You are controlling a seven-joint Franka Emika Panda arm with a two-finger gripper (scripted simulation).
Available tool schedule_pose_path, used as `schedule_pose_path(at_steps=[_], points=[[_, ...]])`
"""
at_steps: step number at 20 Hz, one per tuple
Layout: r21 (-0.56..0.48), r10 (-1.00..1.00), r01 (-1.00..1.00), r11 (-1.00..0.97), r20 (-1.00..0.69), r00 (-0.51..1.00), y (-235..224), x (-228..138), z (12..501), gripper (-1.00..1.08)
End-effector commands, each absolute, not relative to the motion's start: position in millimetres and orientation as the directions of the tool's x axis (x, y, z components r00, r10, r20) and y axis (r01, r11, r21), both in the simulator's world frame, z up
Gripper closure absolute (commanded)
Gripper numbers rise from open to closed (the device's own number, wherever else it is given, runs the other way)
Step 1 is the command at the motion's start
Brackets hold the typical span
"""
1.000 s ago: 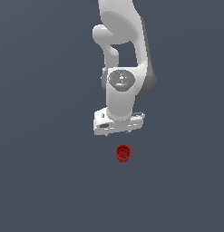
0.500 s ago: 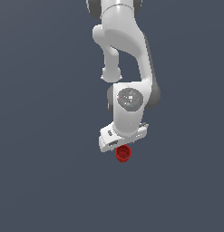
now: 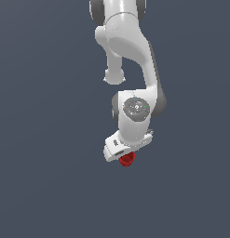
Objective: Pick up the object and move it to a goal position.
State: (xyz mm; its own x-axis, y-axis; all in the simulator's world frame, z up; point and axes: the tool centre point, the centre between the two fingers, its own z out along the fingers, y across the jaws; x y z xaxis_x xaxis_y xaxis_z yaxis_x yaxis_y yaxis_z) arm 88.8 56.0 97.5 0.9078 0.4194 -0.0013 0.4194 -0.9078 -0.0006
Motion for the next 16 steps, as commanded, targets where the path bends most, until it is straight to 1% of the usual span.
schedule_pose_path(at_steps=[1,5,12,16], points=[[0.000,0.419,0.419,-0.908,-0.001,0.908,56,89,97,-0.92],[0.000,0.420,0.420,-0.908,-0.001,0.908,56,89,87,-0.92],[0.000,0.423,0.423,-0.906,0.000,0.906,56,88,51,-0.92],[0.000,0.423,0.423,-0.906,0.000,0.906,56,89,46,-0.92]])
